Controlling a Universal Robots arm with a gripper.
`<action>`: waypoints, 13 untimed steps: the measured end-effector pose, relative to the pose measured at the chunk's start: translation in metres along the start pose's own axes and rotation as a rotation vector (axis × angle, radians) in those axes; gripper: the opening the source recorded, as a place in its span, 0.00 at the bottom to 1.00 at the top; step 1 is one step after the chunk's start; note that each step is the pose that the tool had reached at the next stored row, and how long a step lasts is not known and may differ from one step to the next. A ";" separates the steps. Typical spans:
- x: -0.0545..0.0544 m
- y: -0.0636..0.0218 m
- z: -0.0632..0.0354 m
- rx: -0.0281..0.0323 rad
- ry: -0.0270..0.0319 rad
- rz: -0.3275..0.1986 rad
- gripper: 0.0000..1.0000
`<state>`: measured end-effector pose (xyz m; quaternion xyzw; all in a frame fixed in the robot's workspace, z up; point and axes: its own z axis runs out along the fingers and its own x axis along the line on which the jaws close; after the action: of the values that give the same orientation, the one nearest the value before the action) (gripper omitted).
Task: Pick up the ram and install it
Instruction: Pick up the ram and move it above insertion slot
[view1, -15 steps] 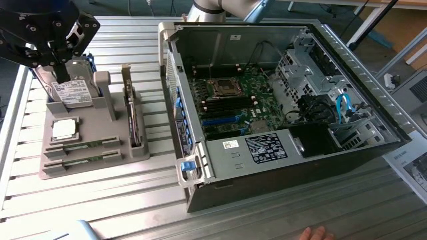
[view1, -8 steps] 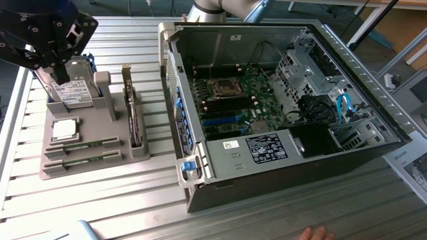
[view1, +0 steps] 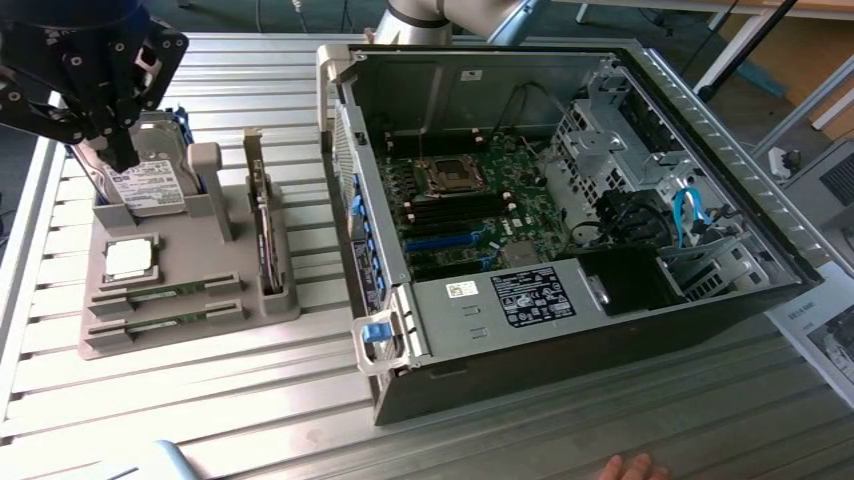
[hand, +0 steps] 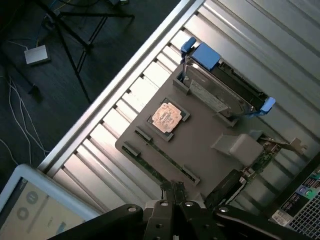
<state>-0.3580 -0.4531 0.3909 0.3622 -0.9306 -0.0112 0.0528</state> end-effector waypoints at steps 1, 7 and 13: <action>0.000 0.0000 0.0000 0.0013 0.0021 -0.022 0.10; 0.000 0.0000 0.0000 0.0078 0.0121 -0.130 0.10; 0.000 0.0000 0.0000 0.0135 0.0213 -0.227 0.10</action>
<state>-0.3580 -0.4531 0.3910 0.4658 -0.8829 -0.0070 0.0586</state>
